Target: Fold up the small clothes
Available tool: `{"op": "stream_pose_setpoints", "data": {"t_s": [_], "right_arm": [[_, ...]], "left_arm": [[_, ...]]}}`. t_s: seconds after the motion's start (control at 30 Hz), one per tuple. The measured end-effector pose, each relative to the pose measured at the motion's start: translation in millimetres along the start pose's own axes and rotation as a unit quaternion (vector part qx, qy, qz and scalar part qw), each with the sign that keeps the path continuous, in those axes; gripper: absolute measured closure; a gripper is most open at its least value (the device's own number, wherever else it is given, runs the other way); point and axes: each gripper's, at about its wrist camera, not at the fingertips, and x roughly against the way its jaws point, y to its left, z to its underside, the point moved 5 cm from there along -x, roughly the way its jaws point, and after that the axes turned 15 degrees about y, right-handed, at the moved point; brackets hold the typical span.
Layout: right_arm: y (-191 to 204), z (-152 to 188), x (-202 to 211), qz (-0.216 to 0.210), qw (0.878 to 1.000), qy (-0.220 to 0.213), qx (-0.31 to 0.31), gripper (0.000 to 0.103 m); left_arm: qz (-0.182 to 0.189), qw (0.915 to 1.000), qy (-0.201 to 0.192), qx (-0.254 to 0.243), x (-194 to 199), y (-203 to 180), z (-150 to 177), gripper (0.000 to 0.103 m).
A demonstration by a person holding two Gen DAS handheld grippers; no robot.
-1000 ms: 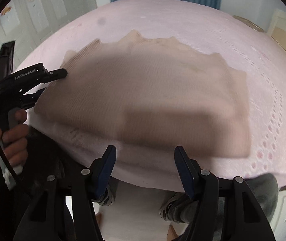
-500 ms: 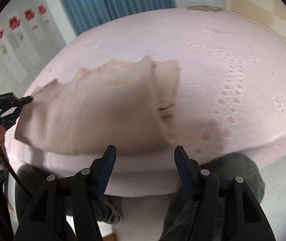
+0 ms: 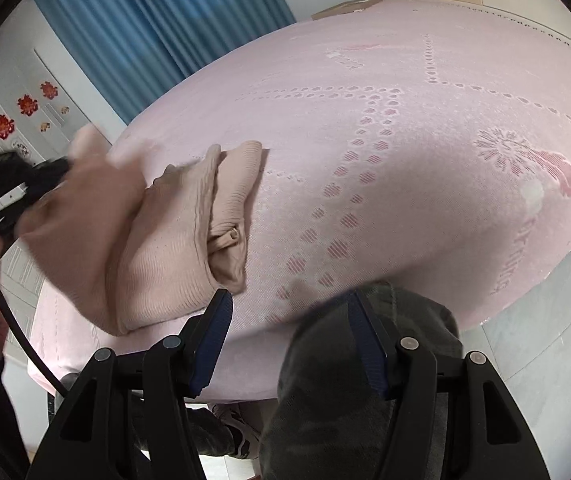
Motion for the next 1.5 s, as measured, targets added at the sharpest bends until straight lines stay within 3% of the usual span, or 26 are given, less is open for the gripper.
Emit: {"op": "stream_pose_setpoints", "data": {"t_s": [0.13,0.23,0.33,0.53,0.63,0.87,0.97,1.17,1.2,1.23,1.37,1.47,1.5], "right_arm": [[-6.1,8.6,9.4,0.008,1.0,-0.001,0.0,0.044],[-7.7,9.1,12.7,0.004,1.0,-0.005,0.001,0.044],[-1.4,5.0,17.0,-0.017,1.0,-0.009,0.011,0.044],[44.6,-28.4,18.6,-0.119,0.992,-0.001,0.031,0.044],[79.0,-50.2,15.2,-0.169,0.985,0.011,0.043,0.043],[133.4,-80.4,-30.3,-0.151,0.986,0.044,0.053,0.043],[142.4,-88.4,-66.3,-0.139,0.986,0.079,0.039,0.043],[147.0,-92.5,-126.2,-0.118,0.984,0.133,0.003,0.047],[150.9,-92.8,-127.5,-0.111,0.986,0.127,0.014,0.056],[154.3,-93.1,-127.0,-0.111,0.986,0.123,0.026,0.077],[170.6,-97.0,-83.9,-0.128,0.987,0.035,0.094,0.081],[159.5,-97.0,-46.2,-0.123,0.986,-0.033,0.109,0.081],[153.6,-97.6,-43.2,-0.118,0.986,-0.037,0.108,0.081]], "left_arm": [[-0.013,0.9993,0.026,-0.024,-37.0,-23.8,10.0,0.101],[-0.005,0.9995,0.025,-0.021,-31.8,-20.1,9.7,0.101],[-0.026,0.9994,0.008,-0.019,-11.5,-8.0,1.5,0.1],[-0.11,0.9935,-0.022,-0.018,22.8,41.5,-8.8,0.075],[-0.132,0.9906,-0.037,-0.004,38.8,70.7,-6.3,0.061],[-0.116,0.991,-0.03,0.061,60.3,157.7,13.8,0.054],[-0.099,0.9917,-0.023,0.078,62.6,191.1,26.9,0.054],[-0.103,0.989,-0.037,0.099,68.2,238.2,35.7,0.054],[-0.098,0.9891,-0.037,0.103,68.9,242.8,37.7,0.054],[-0.092,0.9893,-0.039,0.107,69.5,246.2,39.4,0.054],[-0.091,0.9899,-0.038,0.102,69.5,252.9,44.4,0.054],[-0.09,0.9902,-0.045,0.096,71.4,255.0,46.0,0.054],[-0.082,0.9909,-0.046,0.097,70.5,254.0,45.8,0.054]]}}
